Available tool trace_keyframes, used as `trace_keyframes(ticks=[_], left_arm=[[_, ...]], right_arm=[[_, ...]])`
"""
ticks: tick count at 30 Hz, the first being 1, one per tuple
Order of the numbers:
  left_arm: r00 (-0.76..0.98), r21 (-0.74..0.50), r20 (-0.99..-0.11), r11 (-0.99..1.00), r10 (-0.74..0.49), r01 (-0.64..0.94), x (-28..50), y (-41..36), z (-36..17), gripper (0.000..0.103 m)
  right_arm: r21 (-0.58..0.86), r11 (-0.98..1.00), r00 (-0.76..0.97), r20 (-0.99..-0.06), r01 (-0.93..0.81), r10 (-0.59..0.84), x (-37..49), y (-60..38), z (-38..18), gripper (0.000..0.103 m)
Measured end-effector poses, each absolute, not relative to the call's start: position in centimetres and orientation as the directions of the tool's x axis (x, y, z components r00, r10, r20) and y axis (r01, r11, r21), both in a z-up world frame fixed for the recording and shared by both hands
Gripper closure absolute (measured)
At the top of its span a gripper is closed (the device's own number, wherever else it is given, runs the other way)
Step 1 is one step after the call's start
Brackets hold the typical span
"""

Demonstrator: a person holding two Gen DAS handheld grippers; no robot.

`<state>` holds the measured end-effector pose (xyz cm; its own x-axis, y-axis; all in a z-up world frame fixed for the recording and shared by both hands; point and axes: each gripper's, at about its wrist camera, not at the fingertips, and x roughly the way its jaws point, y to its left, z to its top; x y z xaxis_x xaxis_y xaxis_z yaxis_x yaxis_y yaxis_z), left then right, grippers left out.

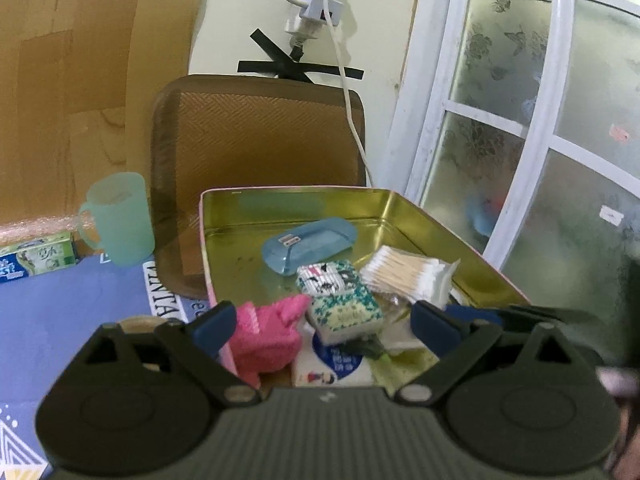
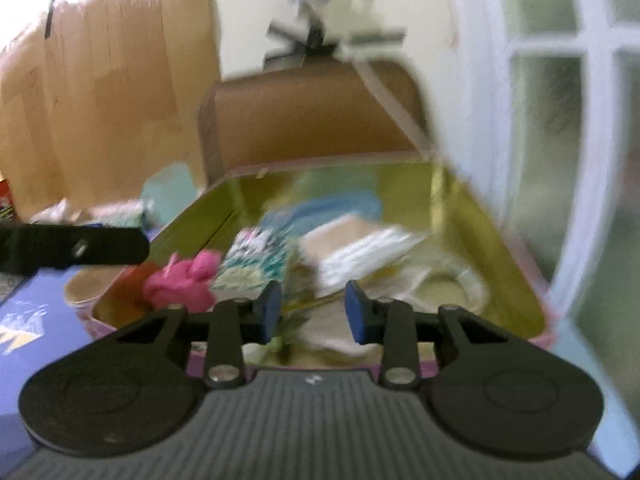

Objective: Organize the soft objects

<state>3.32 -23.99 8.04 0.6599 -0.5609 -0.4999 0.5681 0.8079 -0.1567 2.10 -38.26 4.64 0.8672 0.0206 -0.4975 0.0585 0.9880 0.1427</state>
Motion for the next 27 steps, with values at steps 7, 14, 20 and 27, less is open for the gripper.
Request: trace_keyframes(ticks=[7, 14, 20, 27], left_arm=[[0.689, -0.109, -0.524, 0.841, -0.501, 0.529, 3.0, -22.8, 8.1, 0.006], [0.7, -0.078, -0.544, 0.859, -0.462, 0.507, 1.6, -21.1, 8.2, 0.006], [0.7, -0.078, -0.542, 0.858, -0.464, 0.508, -0.8, -20.3, 8.2, 0.005], [0.706, -0.05, -0.528, 0.847, -0.472, 0.529, -4.4, -19.6, 8.0, 0.002]], right_arm=[[0.232, 0.965, 0.697, -0.712, 0.123, 0.082, 12.1, -37.7, 4.1, 0.065], [0.274, 0.948, 0.746, -0.663, 0.161, 0.065, 10.9, -37.5, 5.9, 0.062], [0.274, 0.955, 0.807, -0.586, 0.113, 0.073, 3.5, -36.6, 6.6, 0.061], [0.291, 0.955, 0.861, -0.5, 0.065, 0.094, -2.9, -35.5, 7.7, 0.056]])
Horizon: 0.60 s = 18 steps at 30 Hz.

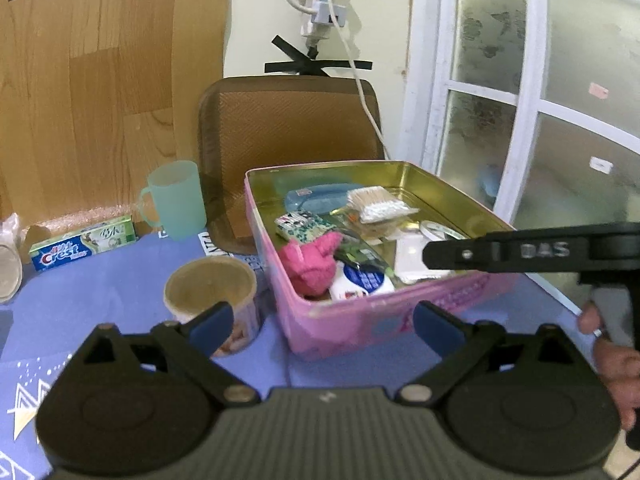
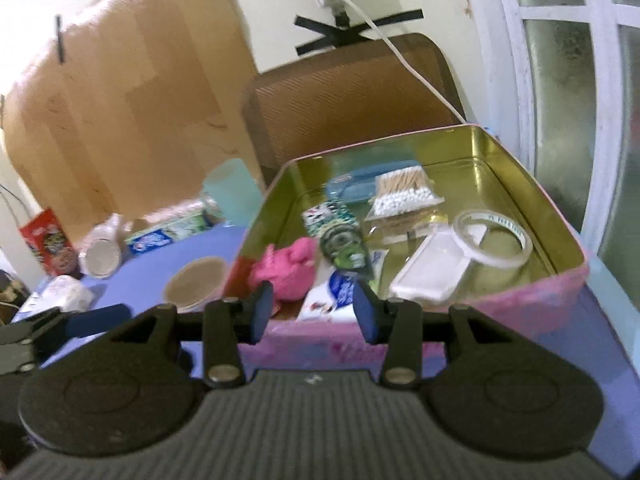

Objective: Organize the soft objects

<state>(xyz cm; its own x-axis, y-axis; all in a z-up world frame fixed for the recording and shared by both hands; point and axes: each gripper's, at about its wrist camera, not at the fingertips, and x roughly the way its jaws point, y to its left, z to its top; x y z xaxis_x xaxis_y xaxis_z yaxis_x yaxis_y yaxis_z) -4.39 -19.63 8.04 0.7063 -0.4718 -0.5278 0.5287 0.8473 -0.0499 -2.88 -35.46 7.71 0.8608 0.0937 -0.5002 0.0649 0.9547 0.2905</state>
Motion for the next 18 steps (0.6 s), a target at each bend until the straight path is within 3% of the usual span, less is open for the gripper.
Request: trace_keyframes(ticks=[4, 11, 18], left_arm=[[0.704, -0.047, -0.528, 0.844, -0.474, 0.534, -6.0, -19.0, 7.7, 0.0], [0.702, -0.026, -0.556, 0.854, -0.445, 0.52, -8.5, -18.3, 7.0, 0.0], [0.746, 0.021, -0.535, 0.876, -0.397, 0.482, -10.2, -18.6, 6.5, 0.0]], right_arm=[[0.32, 0.946, 0.892, -0.44, 0.05, 0.102, -5.9, -34.6, 7.3, 0.056], [0.389, 0.919, 0.947, -0.315, 0.073, 0.058, -12.0, -33.1, 5.3, 0.046], [0.413, 0.906, 0.94, -0.335, 0.091, 0.058, -14.0, -33.1, 4.3, 0.045]])
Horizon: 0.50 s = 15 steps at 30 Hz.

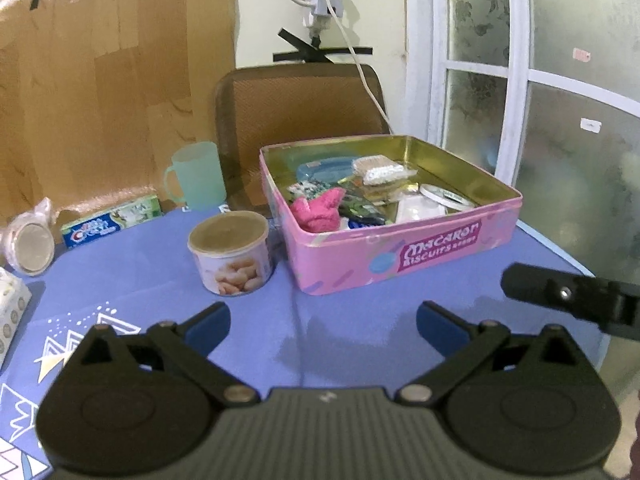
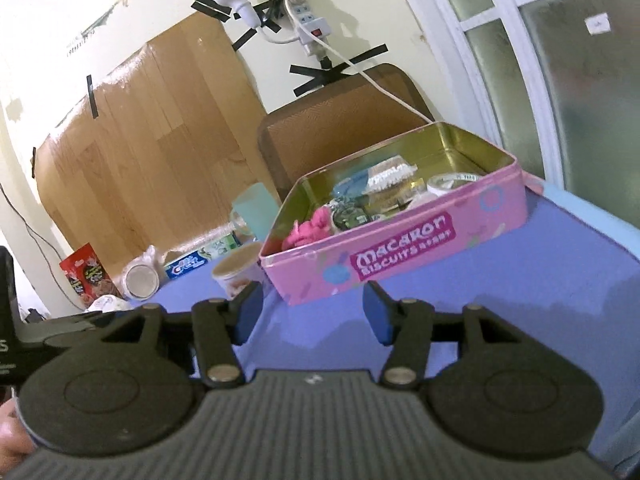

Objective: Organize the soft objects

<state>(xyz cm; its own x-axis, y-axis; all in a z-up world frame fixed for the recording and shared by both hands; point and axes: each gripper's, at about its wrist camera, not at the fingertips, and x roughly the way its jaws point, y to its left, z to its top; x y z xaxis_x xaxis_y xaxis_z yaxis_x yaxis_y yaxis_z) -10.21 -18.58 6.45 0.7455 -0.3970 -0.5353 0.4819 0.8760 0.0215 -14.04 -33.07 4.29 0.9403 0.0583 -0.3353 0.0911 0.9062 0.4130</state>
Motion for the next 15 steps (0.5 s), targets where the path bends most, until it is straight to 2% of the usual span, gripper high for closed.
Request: trace_keyframes(ticks=[3, 6, 15], left_arm=[[0.756, 0.03, -0.526, 0.879, -0.391, 0.476, -10.5, -18.8, 6.4, 0.0], [0.71, 0.019, -0.58, 0.865, -0.399, 0.501, -10.2, -19.2, 6.0, 0.0], [0.725, 0.056, -0.588, 0.876, -0.359, 0.479, -10.9, -19.5, 5.4, 0.0]], right_arm=[[0.416, 0.905, 0.94, -0.335, 0.088, 0.063, -14.3, -33.0, 4.2, 0.045], [0.427, 0.901, 0.941, -0.33, 0.081, 0.072, -14.4, -33.0, 4.1, 0.045], [0.436, 0.897, 0.943, -0.321, 0.068, 0.084, -14.8, -33.0, 3.8, 0.041]])
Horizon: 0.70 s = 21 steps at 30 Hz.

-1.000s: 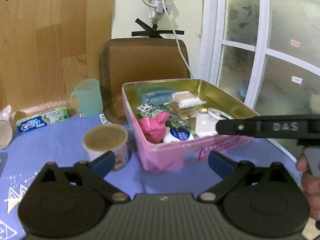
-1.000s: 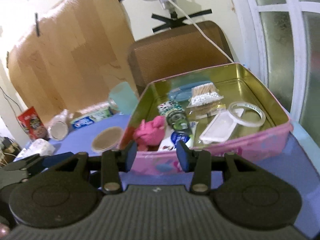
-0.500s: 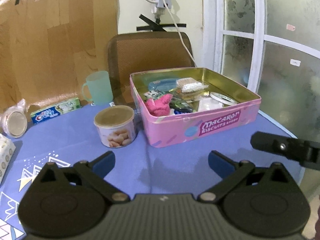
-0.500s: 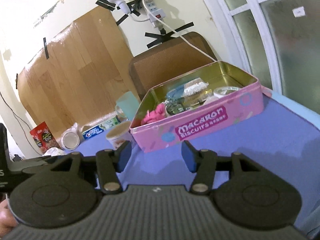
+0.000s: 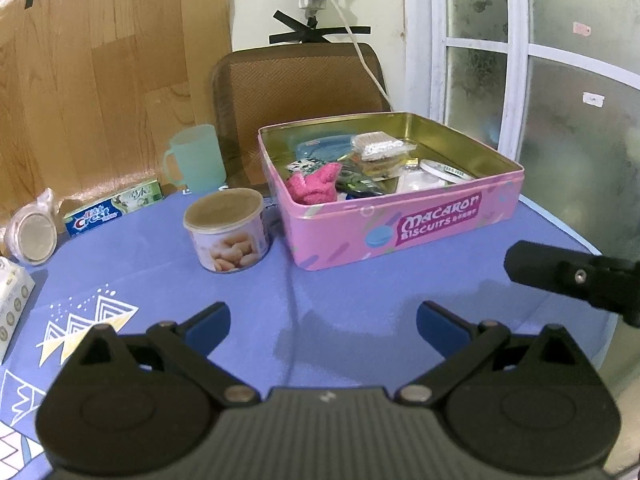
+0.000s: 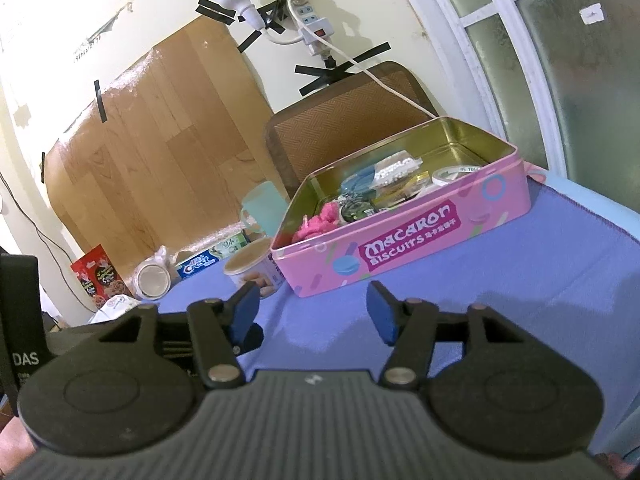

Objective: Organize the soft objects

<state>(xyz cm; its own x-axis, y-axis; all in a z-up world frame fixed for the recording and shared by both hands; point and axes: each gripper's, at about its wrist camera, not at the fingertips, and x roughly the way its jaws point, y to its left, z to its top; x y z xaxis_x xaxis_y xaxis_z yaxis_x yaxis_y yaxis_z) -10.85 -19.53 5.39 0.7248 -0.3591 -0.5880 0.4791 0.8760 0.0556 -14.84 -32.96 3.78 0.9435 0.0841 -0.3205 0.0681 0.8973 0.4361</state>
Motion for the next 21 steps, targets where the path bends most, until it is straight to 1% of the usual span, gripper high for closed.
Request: trace_keyframes(ticks=[14, 21], left_arm=[[0.744, 0.132, -0.584, 0.866, -0.325, 0.482, -11.16, -20.18, 5.44, 0.0], [0.731, 0.12, -0.599, 0.866, -0.326, 0.485, -10.65, -20.09, 5.05, 0.0]], right_arm=[[0.453, 0.888, 0.937, -0.337, 0.082, 0.086, -14.64, -33.22, 3.24, 0.039], [0.463, 0.882, 0.935, -0.343, 0.088, 0.087, -14.58, -33.5, 3.08, 0.039]])
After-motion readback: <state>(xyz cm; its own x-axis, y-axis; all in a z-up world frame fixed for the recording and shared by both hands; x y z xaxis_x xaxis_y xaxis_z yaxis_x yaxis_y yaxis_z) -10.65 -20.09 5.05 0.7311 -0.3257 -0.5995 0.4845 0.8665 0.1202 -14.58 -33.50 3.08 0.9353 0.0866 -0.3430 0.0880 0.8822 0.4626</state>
